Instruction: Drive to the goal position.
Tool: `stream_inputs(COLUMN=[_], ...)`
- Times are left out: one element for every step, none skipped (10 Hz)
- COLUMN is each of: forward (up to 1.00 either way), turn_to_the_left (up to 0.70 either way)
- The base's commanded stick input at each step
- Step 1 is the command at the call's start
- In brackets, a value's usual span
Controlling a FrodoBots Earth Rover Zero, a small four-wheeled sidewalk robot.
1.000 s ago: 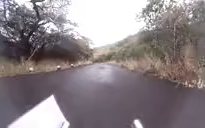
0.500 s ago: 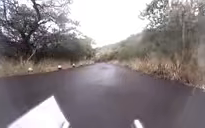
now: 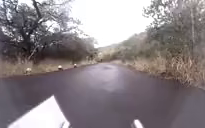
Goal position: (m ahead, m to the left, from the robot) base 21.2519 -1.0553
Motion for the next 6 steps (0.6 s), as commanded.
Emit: stream_inputs(forward=[1.0, 1.0, 1.0, 1.0, 1.0, 1.0], turn_to_the_left=[0.0, -0.13, -0.38, -0.4, -0.4, -0.4])
